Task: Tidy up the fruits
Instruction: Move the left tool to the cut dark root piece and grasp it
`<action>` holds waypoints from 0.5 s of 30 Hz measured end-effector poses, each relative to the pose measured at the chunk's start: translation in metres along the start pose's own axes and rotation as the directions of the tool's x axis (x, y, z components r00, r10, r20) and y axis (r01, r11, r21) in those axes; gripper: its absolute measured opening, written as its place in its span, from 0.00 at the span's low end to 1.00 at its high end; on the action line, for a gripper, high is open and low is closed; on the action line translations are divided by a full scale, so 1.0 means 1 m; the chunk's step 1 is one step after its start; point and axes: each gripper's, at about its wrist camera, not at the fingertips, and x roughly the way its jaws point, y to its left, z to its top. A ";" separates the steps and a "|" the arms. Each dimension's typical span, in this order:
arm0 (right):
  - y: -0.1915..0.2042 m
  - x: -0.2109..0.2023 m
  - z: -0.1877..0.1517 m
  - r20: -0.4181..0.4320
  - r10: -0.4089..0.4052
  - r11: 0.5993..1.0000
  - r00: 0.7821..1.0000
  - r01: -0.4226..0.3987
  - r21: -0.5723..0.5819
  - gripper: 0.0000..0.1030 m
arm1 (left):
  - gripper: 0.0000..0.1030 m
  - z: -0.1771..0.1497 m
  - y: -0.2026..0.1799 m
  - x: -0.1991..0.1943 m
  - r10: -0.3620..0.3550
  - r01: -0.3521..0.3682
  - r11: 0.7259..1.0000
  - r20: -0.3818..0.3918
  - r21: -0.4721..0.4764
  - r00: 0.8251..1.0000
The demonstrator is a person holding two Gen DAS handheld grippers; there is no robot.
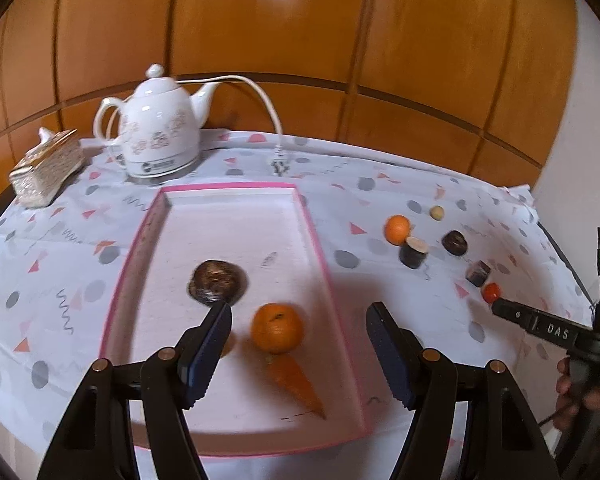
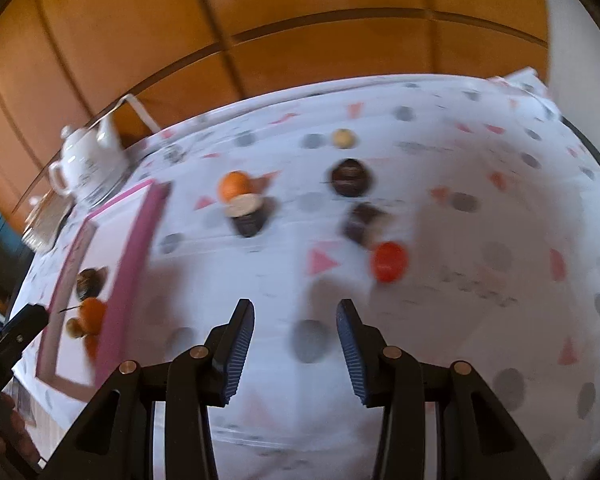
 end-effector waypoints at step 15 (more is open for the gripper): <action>-0.090 -0.017 -0.003 0.014 -0.117 0.978 0.993 0.113 0.178 0.42 | 0.69 0.017 -0.071 0.039 -0.121 0.131 0.983 -0.084 0.129 0.989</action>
